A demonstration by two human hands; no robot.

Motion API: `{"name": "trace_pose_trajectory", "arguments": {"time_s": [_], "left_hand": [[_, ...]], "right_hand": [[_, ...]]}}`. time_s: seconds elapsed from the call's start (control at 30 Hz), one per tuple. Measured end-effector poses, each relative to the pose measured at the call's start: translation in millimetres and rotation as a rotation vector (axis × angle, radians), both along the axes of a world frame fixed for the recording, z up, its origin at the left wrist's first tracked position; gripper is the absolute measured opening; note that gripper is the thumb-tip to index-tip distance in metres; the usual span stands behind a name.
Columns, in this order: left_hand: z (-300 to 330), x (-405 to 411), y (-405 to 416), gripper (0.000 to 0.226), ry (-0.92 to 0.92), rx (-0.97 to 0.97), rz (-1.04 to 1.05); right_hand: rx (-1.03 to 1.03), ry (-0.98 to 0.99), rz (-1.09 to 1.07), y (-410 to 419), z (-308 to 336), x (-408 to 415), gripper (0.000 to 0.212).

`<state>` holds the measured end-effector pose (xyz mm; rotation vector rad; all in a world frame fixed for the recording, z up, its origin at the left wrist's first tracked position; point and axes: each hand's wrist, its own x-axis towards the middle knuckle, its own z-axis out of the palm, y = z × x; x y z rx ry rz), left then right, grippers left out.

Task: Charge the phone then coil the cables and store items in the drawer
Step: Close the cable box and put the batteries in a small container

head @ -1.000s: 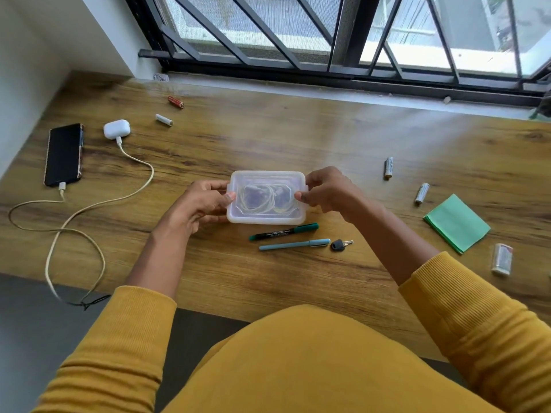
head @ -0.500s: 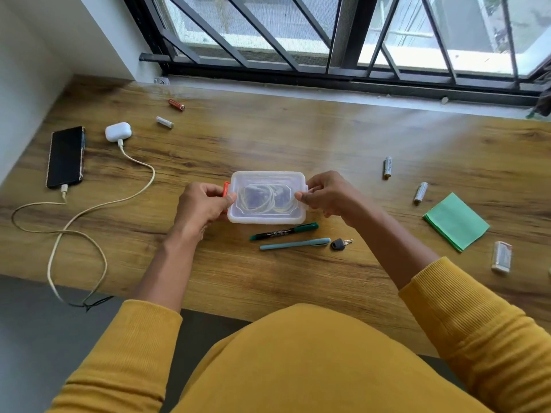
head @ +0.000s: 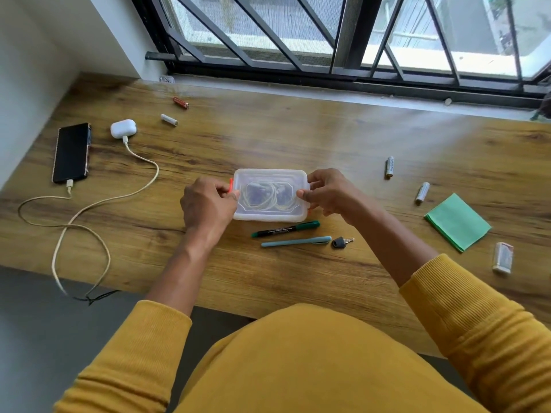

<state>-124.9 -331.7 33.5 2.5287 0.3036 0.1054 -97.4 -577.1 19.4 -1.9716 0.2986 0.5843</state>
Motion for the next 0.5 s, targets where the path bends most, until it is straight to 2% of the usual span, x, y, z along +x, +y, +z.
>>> {"name": "trace_pose_trajectory", "arguments": {"time_s": [0.2,0.27,0.37,0.5], "left_hand": [[1.9,2.3,-0.5,0.012,0.031,-0.038,0.04],[1.2,2.4,1.1,0.014,0.036,-0.048,0.032],[1.9,1.9,0.8,0.014,0.039,-0.049,0.026],[3.0,2.1,-1.9,0.015,0.021,-0.012,0.024]], "right_hand": [[-0.138,-0.069,-0.143,-6.7,-8.1,-11.4,0.045],[-0.12,-0.084,-0.185,-8.0,-11.6,-21.8,0.049],[-0.109,-0.141,-0.193,-1.7,-8.8,-30.3,0.041],[-0.326,-0.355,-0.183,10.3,-5.2,-36.3,0.034]]}}
